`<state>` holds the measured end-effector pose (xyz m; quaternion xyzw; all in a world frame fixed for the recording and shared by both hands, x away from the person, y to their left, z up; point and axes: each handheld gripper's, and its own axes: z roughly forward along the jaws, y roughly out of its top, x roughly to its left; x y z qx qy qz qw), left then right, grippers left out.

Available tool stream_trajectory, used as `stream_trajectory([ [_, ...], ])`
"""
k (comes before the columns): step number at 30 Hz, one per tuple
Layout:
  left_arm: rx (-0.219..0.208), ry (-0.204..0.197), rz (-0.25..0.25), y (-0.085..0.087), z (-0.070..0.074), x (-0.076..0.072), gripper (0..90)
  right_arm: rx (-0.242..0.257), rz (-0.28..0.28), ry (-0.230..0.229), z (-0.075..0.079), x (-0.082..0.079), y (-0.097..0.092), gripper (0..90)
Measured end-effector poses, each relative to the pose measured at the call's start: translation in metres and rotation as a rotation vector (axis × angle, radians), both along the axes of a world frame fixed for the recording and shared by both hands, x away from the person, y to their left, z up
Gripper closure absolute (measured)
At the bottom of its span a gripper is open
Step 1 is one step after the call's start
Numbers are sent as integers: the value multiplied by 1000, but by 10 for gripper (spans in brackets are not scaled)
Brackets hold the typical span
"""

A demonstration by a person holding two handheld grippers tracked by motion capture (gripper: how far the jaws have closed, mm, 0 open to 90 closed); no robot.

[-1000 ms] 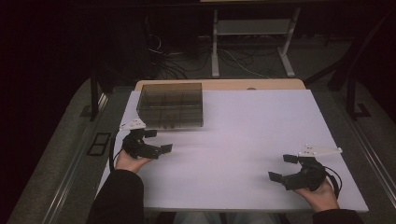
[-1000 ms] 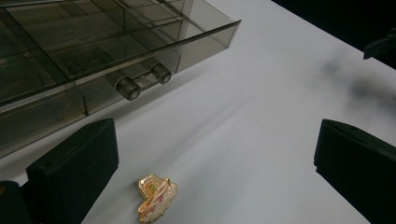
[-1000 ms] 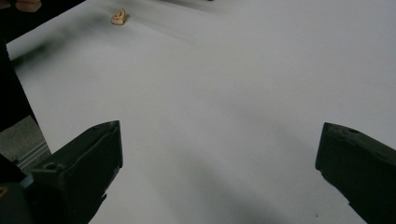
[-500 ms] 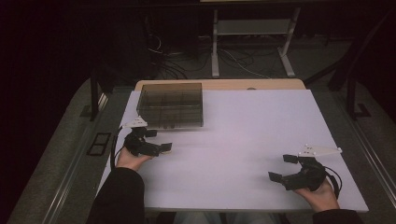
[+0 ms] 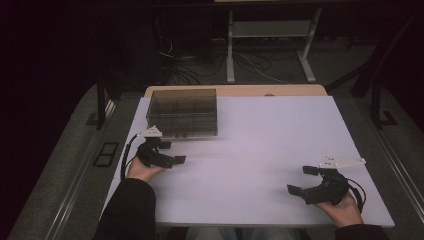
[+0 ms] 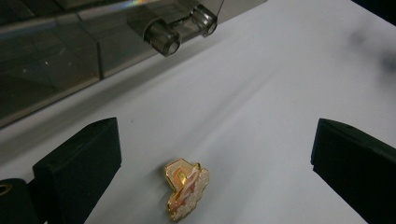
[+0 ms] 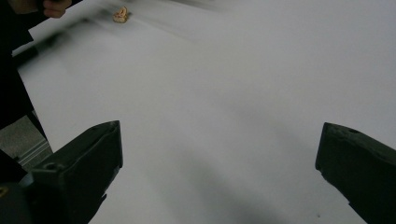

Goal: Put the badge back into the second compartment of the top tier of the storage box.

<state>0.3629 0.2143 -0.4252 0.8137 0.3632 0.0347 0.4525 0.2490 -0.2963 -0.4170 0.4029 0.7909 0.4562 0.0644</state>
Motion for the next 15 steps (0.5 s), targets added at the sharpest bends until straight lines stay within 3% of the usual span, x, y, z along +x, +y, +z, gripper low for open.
stream_trajectory([
  [11, 18, 30, -19, 1, -9, 5, 32, -3, 4, 1, 0, 0, 1, 0],
  [15, 32, 31, -28, 3, -11, 6, 80, -3, 5, -2, 0, 0, 1, 0],
])
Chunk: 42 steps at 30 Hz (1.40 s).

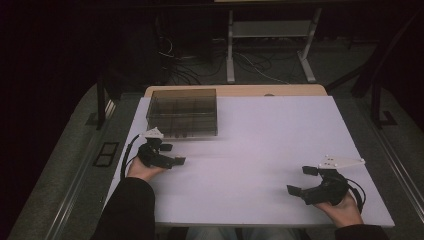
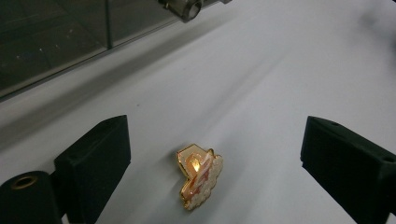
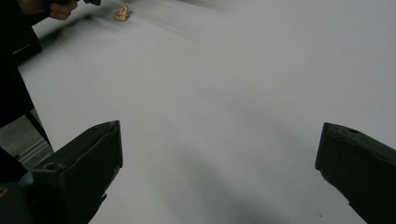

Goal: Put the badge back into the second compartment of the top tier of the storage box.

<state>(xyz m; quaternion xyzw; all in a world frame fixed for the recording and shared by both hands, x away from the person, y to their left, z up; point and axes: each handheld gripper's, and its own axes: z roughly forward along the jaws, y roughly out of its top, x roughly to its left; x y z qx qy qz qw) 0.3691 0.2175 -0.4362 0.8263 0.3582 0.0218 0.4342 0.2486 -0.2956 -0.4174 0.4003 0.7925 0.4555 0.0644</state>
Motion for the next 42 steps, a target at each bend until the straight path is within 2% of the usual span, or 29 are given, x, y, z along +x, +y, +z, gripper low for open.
stream_trajectory([
  [8, -24, 10, -1, 2, -3, 2, 150, 1, 3, 0, 0, 0, 0, 0],
  [19, -18, 37, -15, 3, -10, 5, 281, 9, 6, 9, 0, 0, -1, 0],
  [24, -24, 77, -22, 4, -12, 7, 369, 18, 10, 16, 0, 0, -1, 0],
  [25, -25, 77, -24, 5, -13, 8, 404, 20, 9, 16, 0, 0, -1, 0],
  [28, -28, 85, -33, 6, -15, 9, 438, 20, 10, 16, 0, 0, -1, 0],
  [31, -39, 87, -47, 6, -16, 9, 528, 28, 10, 17, 0, 0, -1, 0],
  [32, -35, 86, -53, 6, -17, 10, 528, 28, 10, 17, 0, 0, -1, 0],
  [36, -43, 91, -48, 7, -17, 11, 625, 25, 13, 18, 0, 0, -1, 0],
  [42, -39, 98, -57, 5, -18, 10, 720, 22, 17, 21, 0, 0, -1, 0],
])
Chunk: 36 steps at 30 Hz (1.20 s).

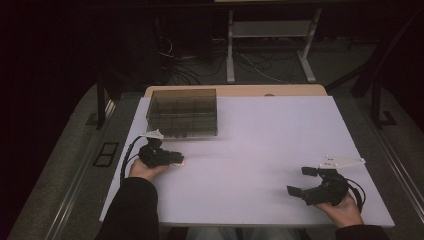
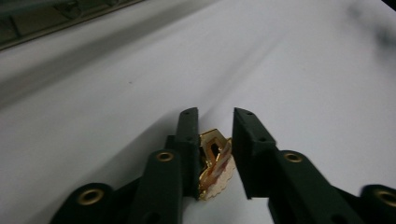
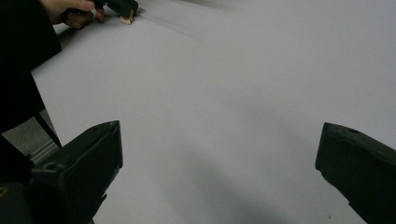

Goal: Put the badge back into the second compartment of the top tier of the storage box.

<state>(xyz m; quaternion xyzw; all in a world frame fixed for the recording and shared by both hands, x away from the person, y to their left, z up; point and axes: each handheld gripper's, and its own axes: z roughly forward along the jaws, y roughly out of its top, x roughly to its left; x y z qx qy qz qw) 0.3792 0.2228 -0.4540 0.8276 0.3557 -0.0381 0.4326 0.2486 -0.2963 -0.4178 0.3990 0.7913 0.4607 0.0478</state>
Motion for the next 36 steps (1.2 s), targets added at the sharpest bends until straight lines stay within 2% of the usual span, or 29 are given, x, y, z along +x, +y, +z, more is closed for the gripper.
stream_trajectory([
  [2, -23, 4, -3, 2, 1, 0, 771, -1, 7, 0, 0, 0, 1, 0],
  [7, -29, -5, -5, 1, 4, -2, 817, -5, 7, 3, -1, 1, 1, 0],
  [9, -42, 9, -2, 0, 5, -2, 848, -5, 7, 1, -1, 1, 0, 0],
  [19, -2, 14, 14, -5, 11, -5, 859, -6, 7, -2, 0, 1, 1, 0],
  [22, 13, 3, 20, -8, 14, -7, 862, -4, 4, -3, 0, 1, 0, 0],
  [24, 2, 10, 10, -8, 16, -7, 882, -3, 5, -2, 0, 1, 0, 0],
  [27, 22, 0, 6, -9, 18, -8, 883, -5, 6, -1, -1, 1, 1, 0],
  [36, 61, 8, 11, -8, 23, -11, 884, -3, 5, -2, 0, 0, 0, 0],
])
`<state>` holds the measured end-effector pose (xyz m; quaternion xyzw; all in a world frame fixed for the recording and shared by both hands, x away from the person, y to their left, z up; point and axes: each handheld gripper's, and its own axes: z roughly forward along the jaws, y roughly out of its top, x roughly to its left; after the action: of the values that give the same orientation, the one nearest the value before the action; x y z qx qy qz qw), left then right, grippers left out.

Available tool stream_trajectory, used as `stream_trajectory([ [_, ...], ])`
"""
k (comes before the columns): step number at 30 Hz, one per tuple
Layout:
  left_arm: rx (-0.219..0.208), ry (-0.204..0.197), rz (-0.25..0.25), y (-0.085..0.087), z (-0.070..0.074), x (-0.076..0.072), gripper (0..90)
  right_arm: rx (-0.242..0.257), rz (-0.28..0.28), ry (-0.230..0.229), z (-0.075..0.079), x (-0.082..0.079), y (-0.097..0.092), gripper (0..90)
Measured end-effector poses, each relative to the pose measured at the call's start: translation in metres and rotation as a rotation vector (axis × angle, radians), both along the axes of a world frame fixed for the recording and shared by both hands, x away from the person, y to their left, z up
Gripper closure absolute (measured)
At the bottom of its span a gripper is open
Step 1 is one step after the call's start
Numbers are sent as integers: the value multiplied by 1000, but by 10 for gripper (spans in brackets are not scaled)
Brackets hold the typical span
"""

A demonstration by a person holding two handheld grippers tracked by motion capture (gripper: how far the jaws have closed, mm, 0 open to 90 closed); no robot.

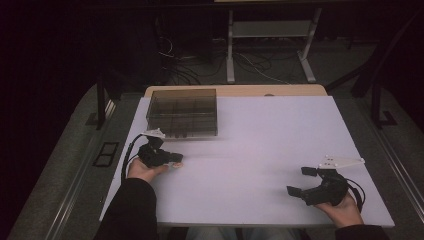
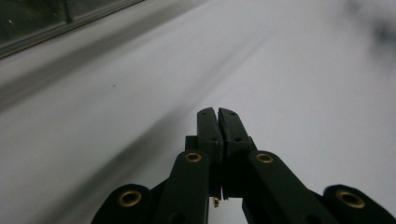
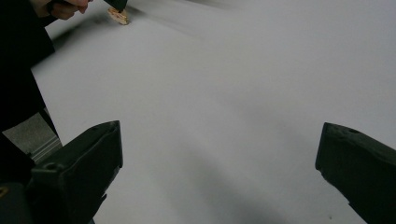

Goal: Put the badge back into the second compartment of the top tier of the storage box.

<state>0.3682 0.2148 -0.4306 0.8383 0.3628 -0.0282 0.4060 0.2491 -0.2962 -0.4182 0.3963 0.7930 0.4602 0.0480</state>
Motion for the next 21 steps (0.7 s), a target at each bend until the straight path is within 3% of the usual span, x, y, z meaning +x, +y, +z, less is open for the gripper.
stream_trajectory([
  [21, 42, -31, -46, -4, 27, -3, 883, 5, -2, 2, 0, -1, 0, 0],
])
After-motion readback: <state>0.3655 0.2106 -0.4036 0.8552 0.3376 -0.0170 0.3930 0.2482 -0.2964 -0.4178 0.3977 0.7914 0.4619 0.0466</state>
